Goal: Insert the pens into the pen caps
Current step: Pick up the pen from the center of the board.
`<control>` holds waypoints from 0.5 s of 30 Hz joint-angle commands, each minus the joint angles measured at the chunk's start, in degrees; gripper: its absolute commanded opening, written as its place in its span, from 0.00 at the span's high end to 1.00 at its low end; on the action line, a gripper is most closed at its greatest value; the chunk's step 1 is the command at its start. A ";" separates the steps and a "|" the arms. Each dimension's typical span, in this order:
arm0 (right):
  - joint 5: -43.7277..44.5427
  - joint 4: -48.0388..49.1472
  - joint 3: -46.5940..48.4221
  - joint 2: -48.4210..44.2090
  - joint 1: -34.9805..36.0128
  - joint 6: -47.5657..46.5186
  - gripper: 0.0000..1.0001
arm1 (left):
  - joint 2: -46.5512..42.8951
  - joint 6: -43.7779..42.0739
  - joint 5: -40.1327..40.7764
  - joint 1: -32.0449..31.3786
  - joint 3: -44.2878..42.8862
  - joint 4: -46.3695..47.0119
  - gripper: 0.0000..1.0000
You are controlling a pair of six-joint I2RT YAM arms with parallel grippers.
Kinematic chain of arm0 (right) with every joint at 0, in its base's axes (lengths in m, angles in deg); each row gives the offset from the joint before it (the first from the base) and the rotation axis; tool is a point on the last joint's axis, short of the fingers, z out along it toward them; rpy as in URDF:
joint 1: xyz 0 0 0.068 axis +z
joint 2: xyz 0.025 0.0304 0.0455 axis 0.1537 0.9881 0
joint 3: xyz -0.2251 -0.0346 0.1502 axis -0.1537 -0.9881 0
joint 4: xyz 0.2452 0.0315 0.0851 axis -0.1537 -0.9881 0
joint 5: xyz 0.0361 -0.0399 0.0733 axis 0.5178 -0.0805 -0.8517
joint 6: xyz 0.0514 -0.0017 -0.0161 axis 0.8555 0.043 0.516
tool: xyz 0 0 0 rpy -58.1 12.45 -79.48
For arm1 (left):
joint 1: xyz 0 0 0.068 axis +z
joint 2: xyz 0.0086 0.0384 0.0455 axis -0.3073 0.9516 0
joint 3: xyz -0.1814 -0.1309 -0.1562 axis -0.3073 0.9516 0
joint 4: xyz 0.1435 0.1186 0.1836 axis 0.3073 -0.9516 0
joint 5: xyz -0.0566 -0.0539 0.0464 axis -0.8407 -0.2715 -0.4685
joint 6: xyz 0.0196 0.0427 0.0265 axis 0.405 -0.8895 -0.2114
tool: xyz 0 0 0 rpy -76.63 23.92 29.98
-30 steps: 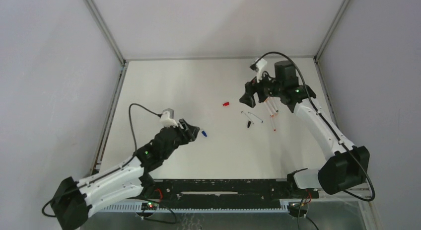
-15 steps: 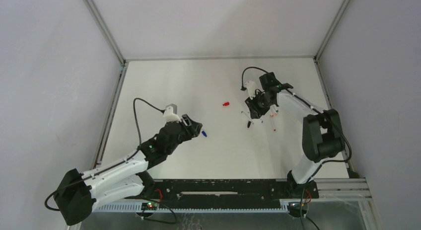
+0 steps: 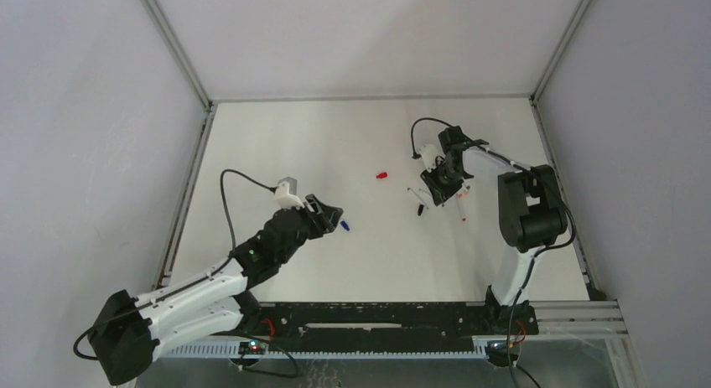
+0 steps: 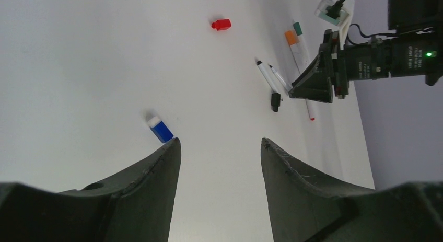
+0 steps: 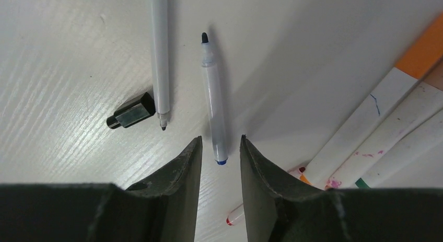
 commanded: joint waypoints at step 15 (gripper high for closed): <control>-1.85 -2.54 4.32 1.96 -1.36 0.36 1.00 | 0.29 0.79 -7.19 -0.12 4.75 14.34 0.37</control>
